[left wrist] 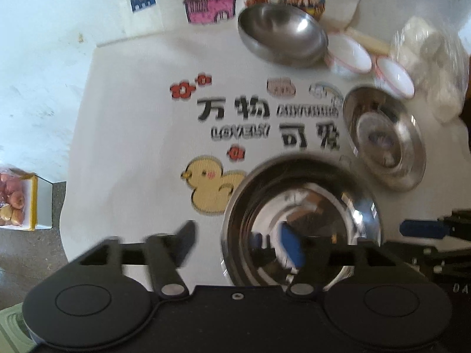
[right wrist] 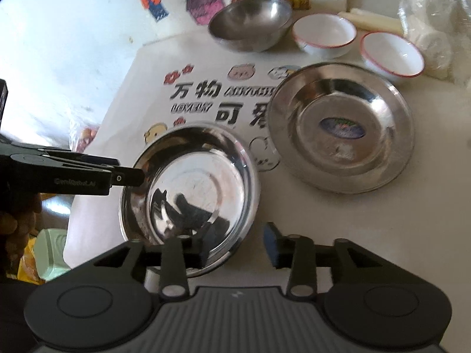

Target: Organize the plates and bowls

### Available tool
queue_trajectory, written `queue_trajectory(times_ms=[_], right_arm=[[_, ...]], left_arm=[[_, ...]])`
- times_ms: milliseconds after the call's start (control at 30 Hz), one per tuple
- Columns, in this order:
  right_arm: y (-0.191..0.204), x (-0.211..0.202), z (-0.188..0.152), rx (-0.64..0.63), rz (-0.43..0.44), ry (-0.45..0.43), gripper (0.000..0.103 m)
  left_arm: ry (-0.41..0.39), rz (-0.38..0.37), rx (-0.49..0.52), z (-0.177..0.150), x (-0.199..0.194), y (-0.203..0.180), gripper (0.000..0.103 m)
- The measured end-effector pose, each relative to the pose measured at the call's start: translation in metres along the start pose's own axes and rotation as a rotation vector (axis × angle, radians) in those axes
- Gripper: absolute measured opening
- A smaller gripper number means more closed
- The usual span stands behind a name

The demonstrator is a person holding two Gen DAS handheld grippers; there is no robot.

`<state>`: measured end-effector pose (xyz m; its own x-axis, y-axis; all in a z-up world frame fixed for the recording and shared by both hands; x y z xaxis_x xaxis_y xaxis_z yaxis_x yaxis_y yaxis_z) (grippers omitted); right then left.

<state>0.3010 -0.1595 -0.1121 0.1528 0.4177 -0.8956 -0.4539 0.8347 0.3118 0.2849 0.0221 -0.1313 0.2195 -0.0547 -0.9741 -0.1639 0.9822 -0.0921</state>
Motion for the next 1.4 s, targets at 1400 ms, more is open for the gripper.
queue_trajectory(times_ms=[1400], right_arm=[[-0.146, -0.013, 0.03, 0.082, -0.167, -0.156, 0.078]], left_arm=[[-0.015, 0.152, 0.26, 0.102, 0.058, -0.153, 0.102]])
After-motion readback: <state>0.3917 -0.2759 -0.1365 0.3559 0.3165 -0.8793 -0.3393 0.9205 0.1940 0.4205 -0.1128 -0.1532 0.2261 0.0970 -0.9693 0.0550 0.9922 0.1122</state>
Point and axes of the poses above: each gripper's, at about its wrist camera, not at the fingertips, and x roughly the way its jaws point, y to its left, z to its top, the point moved 6 cm from there along x, roughly the way its jaws point, and after that the axes turned 7 degrees about y, right-handed, at the moved point
